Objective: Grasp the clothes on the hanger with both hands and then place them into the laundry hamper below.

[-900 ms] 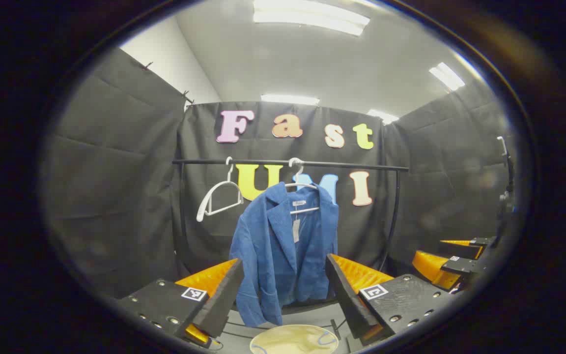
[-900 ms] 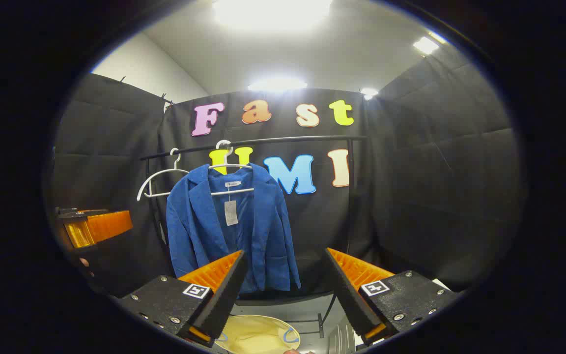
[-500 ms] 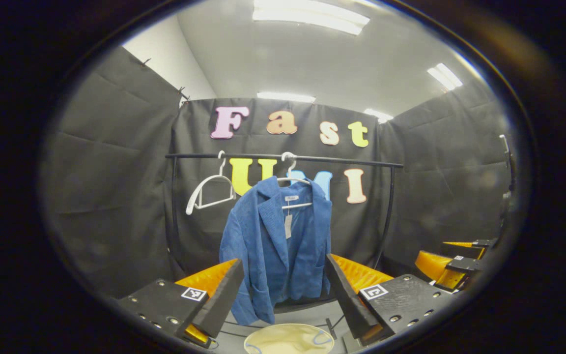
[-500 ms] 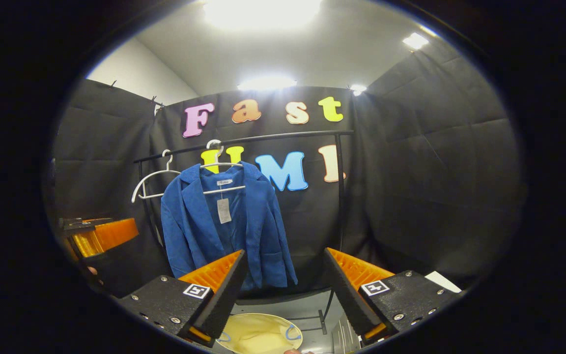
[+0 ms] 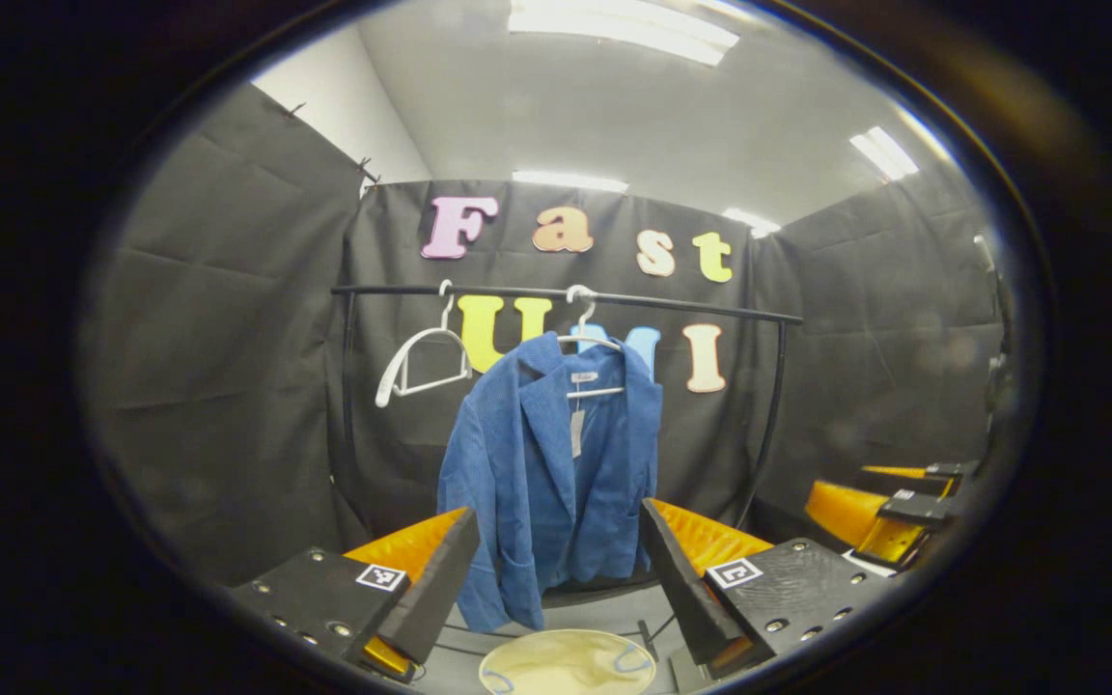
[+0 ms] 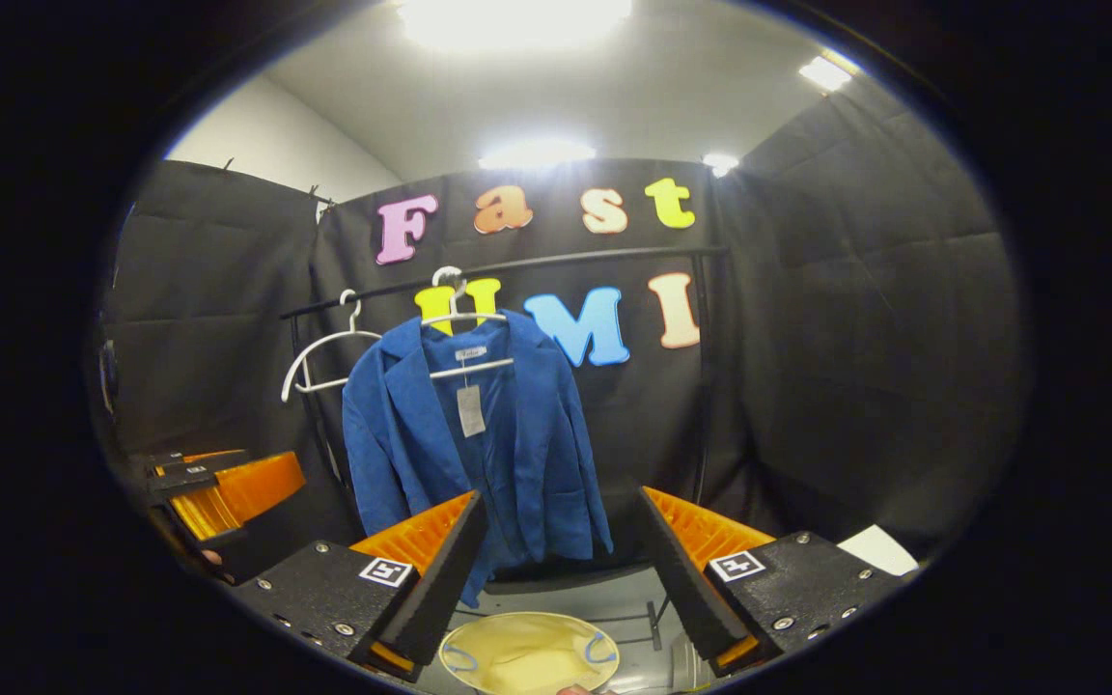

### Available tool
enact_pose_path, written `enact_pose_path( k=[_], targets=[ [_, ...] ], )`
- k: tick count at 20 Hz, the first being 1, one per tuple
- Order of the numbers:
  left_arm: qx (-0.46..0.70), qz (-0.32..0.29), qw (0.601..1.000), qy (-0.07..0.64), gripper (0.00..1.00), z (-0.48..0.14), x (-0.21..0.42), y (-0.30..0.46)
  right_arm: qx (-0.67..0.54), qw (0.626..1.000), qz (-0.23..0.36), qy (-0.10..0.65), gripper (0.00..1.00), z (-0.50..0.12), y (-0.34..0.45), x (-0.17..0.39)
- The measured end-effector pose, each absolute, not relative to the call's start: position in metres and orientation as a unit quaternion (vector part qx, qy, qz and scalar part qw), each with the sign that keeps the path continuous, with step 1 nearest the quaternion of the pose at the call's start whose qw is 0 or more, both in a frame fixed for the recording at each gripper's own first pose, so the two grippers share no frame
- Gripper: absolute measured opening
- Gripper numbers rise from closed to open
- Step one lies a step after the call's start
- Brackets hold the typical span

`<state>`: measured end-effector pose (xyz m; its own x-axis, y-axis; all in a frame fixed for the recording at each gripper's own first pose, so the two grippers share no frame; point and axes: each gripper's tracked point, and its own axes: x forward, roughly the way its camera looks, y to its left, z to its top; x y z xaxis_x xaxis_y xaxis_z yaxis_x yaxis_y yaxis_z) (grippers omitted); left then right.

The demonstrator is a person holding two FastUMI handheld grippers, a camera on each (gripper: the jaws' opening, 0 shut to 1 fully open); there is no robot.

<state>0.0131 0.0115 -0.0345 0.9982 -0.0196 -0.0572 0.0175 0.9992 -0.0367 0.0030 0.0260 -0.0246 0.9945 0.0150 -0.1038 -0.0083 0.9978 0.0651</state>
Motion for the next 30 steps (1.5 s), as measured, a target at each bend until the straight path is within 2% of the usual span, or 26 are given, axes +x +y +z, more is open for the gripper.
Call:
enact_pose_path(
  k=[6, 10, 13, 14, 15, 19, 30],
  targets=[
    [-0.022, 0.002, 0.999, 0.044, 0.97, -0.063, 0.023, 0.023, 0.016, 0.996, -0.039, 0.076, 0.95, -0.063, -0.024, 0.015],
    [-0.028, 0.014, 0.999, 0.042, 0.97, -0.062, 0.036, 0.025, 0.061, 0.994, -0.049, 0.082, 0.95, -0.064, -0.041, 0.041],
    [-0.035, 0.026, 0.998, 0.037, 0.97, -0.055, 0.051, 0.024, 0.081, 0.994, -0.017, 0.069, 0.95, -0.056, -0.030, 0.073],
    [-0.042, 0.029, 0.998, 0.034, 0.96, -0.052, 0.059, 0.022, 0.085, 0.994, 0.001, 0.063, 0.92, -0.051, -0.022, 0.084],
    [-0.050, 0.030, 0.998, 0.031, 0.96, -0.049, 0.069, 0.019, 0.090, 0.994, 0.016, 0.058, 0.95, -0.045, -0.015, 0.096],
    [-0.047, 0.043, 0.998, 0.029, 0.97, -0.043, 0.120, 0.011, 0.109, 0.991, 0.058, 0.049, 0.95, -0.030, 0.005, 0.145],
    [-0.058, 0.114, 0.991, 0.028, 0.97, -0.038, 0.243, 0.020, 0.191, 0.973, 0.128, 0.031, 0.95, 0.013, 0.032, 0.290]
  ],
)
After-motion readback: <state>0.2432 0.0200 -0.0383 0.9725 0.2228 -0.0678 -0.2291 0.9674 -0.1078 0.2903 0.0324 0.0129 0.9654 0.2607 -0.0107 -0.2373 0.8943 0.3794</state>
